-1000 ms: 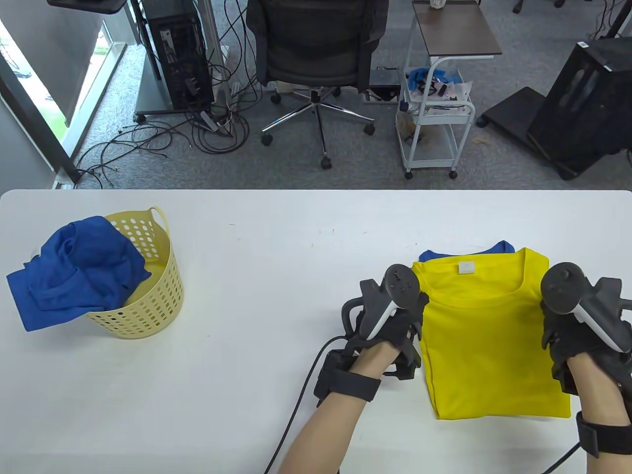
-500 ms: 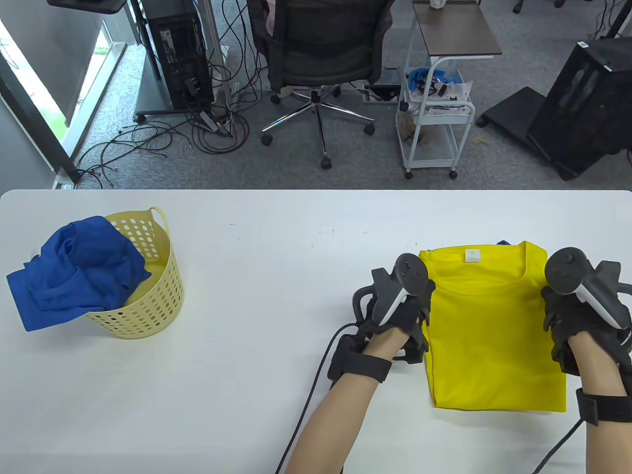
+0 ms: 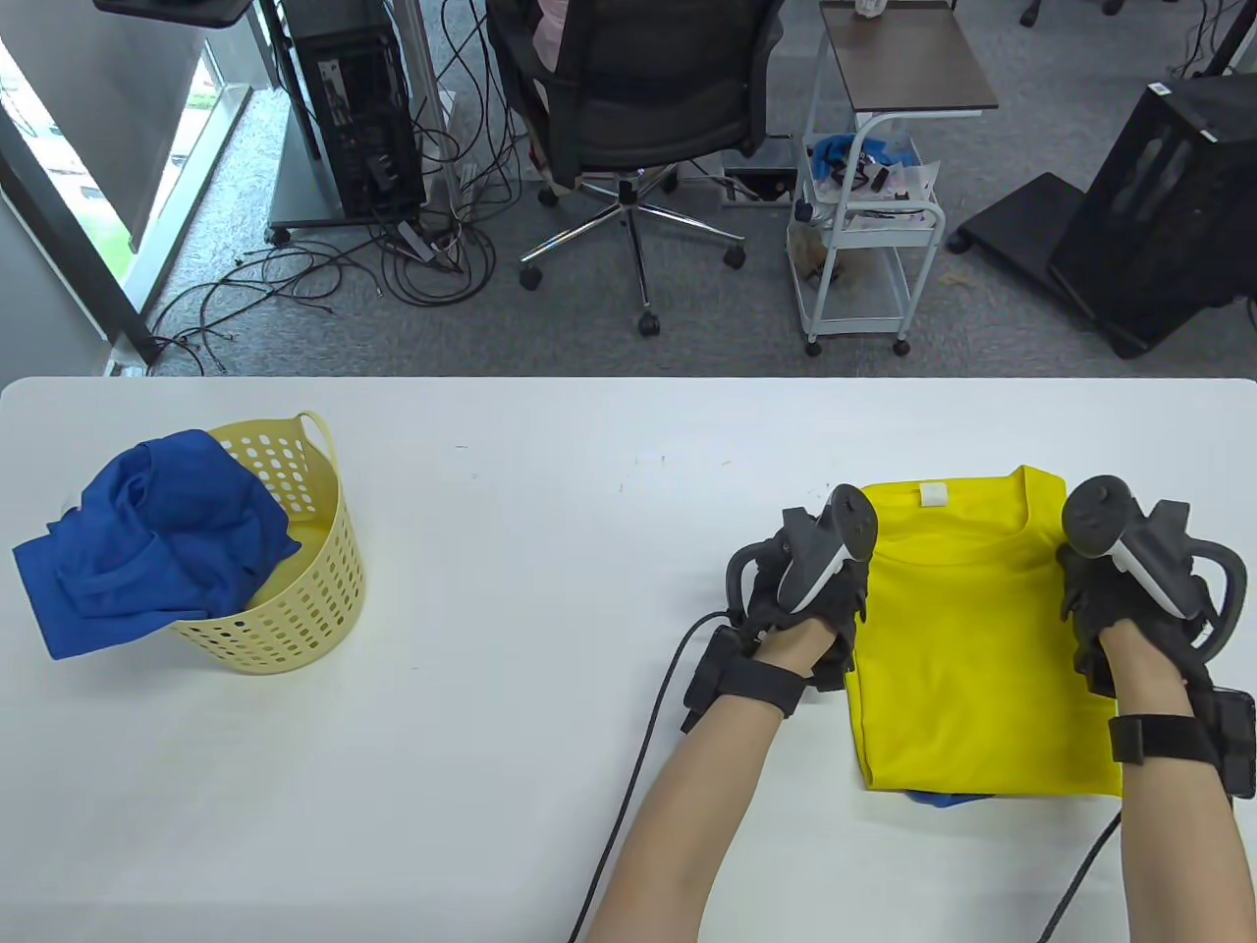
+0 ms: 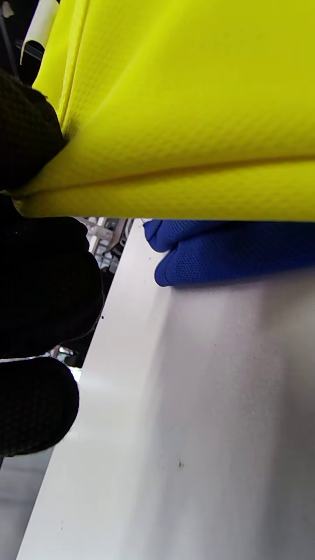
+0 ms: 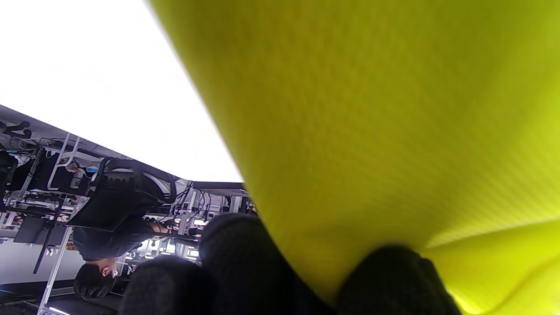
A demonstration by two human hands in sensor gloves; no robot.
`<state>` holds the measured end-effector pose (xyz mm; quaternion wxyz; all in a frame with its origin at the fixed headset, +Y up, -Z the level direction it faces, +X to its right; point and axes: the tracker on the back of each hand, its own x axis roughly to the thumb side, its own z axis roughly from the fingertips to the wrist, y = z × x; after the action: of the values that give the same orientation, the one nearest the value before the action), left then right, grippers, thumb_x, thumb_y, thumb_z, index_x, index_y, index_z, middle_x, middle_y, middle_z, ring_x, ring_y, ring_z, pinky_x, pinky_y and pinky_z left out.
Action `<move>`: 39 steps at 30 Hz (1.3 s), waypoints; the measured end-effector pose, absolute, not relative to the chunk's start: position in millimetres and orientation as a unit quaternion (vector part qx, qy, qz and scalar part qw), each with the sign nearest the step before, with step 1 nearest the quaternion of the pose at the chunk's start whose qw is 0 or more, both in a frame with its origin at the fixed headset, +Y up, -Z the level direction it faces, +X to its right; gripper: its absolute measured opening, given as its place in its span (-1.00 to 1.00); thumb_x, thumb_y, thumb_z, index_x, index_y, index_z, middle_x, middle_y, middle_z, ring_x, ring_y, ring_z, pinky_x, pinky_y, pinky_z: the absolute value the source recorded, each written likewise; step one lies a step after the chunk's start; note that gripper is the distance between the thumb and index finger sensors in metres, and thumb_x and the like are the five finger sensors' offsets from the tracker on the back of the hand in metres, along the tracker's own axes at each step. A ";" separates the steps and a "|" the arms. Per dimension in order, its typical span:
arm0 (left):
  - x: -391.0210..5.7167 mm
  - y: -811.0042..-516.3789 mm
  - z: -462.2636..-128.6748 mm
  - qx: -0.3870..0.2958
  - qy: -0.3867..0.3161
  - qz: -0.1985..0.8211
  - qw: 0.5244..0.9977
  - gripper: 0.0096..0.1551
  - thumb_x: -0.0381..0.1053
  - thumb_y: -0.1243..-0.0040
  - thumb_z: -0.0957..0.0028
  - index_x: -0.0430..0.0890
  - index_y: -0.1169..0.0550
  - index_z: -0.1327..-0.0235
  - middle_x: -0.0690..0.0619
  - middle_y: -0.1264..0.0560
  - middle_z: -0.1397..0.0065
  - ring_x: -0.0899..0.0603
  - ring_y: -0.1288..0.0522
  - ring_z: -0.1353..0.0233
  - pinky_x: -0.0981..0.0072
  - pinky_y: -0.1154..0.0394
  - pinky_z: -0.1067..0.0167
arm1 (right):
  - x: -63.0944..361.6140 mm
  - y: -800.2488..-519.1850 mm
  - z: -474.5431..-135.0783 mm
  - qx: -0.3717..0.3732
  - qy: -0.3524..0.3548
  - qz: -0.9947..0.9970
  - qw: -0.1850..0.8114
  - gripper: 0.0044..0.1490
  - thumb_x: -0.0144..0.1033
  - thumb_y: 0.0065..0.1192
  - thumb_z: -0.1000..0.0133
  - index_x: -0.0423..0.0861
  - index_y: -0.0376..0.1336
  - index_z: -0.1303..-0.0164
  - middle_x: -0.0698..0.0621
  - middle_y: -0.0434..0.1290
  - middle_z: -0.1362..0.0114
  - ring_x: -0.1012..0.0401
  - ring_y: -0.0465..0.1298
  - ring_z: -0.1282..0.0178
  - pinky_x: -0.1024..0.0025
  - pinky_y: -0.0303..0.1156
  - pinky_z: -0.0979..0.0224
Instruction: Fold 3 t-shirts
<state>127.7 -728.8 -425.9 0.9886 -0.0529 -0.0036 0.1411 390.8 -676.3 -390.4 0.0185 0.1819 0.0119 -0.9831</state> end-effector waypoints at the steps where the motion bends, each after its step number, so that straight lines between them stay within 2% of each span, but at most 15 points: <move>1: 130.7 -731.2 -429.5 -0.049 -0.004 0.129 0.990 -0.45 0.27 -0.12 0.12 0.06 -0.51 -0.08 0.12 -0.56 -0.03 0.05 -0.59 0.04 0.11 -0.56 -0.07 | 392.8 -682.6 -395.2 0.184 0.010 -0.983 0.020 -0.47 -0.28 0.29 0.05 -0.07 0.36 -0.14 -0.08 0.52 -0.15 0.01 0.54 -0.06 -0.01 0.37 -0.27; 15: 148.7 -753.5 -455.6 -0.048 -0.010 0.027 0.998 -0.46 0.31 -0.18 0.17 0.08 -0.59 0.00 0.12 -0.61 0.02 0.04 -0.62 0.10 0.11 -0.58 -0.01 | 410.2 -746.7 -427.8 0.207 -0.055 -0.977 0.006 -0.47 -0.25 0.31 0.06 -0.07 0.38 -0.13 -0.07 0.53 -0.14 0.01 0.55 -0.07 -0.01 0.36 -0.27; 19: 145.4 -755.3 -456.5 -0.046 -0.004 0.003 0.999 -0.43 0.31 -0.19 0.17 0.08 -0.57 -0.06 0.11 -0.60 -0.03 0.03 -0.62 0.06 0.11 -0.57 -0.03 | 412.9 -756.5 -427.5 0.222 -0.075 -0.972 0.031 -0.45 -0.19 0.34 0.07 -0.09 0.39 -0.12 -0.08 0.53 -0.13 0.01 0.55 -0.07 -0.02 0.36 -0.27; 23: 130.1 -747.5 -452.0 -0.032 -0.003 -0.007 0.999 -0.41 0.31 -0.17 0.17 0.09 -0.53 -0.10 0.12 -0.58 -0.07 0.03 -0.61 0.03 0.12 -0.57 -0.05 | 421.9 -745.0 -415.9 0.240 -0.050 -0.969 0.039 -0.32 -0.09 0.35 0.09 -0.12 0.34 -0.21 -0.11 0.50 -0.19 -0.02 0.53 -0.11 -0.04 0.35 -0.28; 28: 106.5 -731.4 -440.6 -0.015 -0.001 0.017 1.000 -0.34 0.37 -0.11 0.18 0.10 -0.51 -0.16 0.11 -0.56 -0.14 0.02 -0.60 -0.05 0.09 -0.56 -0.10 | 422.0 -720.9 -394.5 0.231 -0.008 -0.973 0.028 -0.26 -0.04 0.31 0.07 -0.13 0.30 -0.27 -0.13 0.46 -0.25 -0.05 0.50 -0.16 -0.07 0.33 -0.30; 39: 44.2 -684.6 -377.0 0.026 -0.034 0.036 0.998 -0.21 0.43 0.01 0.16 0.14 -0.39 -0.35 0.12 -0.46 -0.38 -0.04 -0.52 -0.33 0.00 -0.49 -0.27 | 351.0 -689.0 -337.3 0.128 0.016 -0.992 0.003 -0.16 0.08 0.21 0.04 -0.03 0.16 -0.44 -0.14 0.31 -0.50 -0.16 0.36 -0.44 -0.26 0.18 -0.47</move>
<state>44.2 -684.6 -377.0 0.9984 0.0257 -0.0341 0.0362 351.0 -689.0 -337.3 0.0026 0.1284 0.0162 -0.9916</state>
